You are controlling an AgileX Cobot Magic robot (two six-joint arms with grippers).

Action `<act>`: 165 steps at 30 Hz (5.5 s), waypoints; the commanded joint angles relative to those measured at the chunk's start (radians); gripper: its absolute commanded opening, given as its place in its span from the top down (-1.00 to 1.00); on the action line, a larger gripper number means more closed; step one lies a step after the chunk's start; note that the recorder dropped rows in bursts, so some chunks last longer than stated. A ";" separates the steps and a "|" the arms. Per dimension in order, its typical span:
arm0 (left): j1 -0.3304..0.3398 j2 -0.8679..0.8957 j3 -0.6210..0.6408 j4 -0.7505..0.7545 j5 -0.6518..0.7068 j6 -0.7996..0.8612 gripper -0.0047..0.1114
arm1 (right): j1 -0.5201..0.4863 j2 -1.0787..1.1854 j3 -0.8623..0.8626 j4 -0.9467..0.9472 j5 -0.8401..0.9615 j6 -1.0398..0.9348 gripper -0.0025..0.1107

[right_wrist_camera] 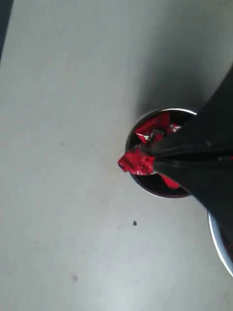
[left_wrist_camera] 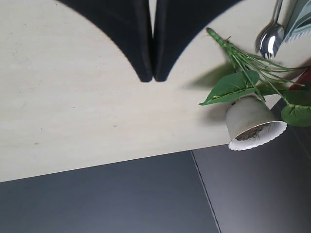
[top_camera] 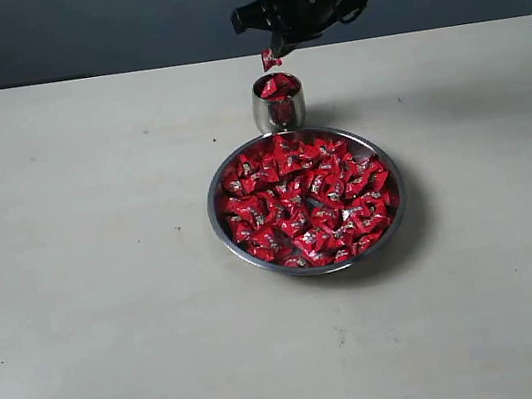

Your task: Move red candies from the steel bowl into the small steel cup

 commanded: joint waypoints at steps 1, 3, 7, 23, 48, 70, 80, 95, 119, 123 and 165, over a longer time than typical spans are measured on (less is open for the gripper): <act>-0.003 -0.004 0.001 0.005 -0.011 -0.004 0.91 | -0.020 0.024 -0.014 -0.003 0.017 0.019 0.97; -0.003 -0.004 0.001 0.005 -0.011 -0.004 0.91 | -0.020 0.026 -0.014 -0.016 0.031 0.019 0.97; -0.003 -0.004 0.001 0.005 -0.011 -0.004 0.91 | -0.020 0.026 -0.014 -0.031 0.053 0.019 0.97; -0.003 -0.004 0.001 0.005 -0.011 -0.004 0.91 | -0.018 0.040 -0.016 0.020 0.105 0.017 0.97; -0.003 -0.004 0.001 0.005 -0.011 -0.004 0.91 | -0.026 -0.175 -0.018 -0.168 0.077 0.094 0.26; -0.003 -0.004 0.001 0.005 -0.011 -0.004 0.91 | -0.026 -0.590 -0.012 -0.305 0.380 0.094 0.96; -0.003 -0.004 0.001 0.005 -0.011 -0.004 0.91 | -0.026 -1.199 0.476 -0.292 0.164 0.094 0.96; -0.003 -0.004 0.001 0.005 -0.011 -0.004 0.91 | -0.026 -1.690 0.798 -0.169 0.180 0.094 0.96; -0.003 -0.004 0.001 0.005 -0.011 -0.004 0.91 | -0.284 -1.937 1.551 -0.256 -0.297 0.094 0.96; -0.003 -0.004 0.001 0.005 -0.011 -0.004 0.91 | -0.384 -2.035 1.773 -0.265 -0.447 0.094 0.96; -0.003 -0.004 0.001 0.005 -0.011 -0.004 0.91 | -0.460 -2.312 2.062 -0.265 -0.523 0.094 0.96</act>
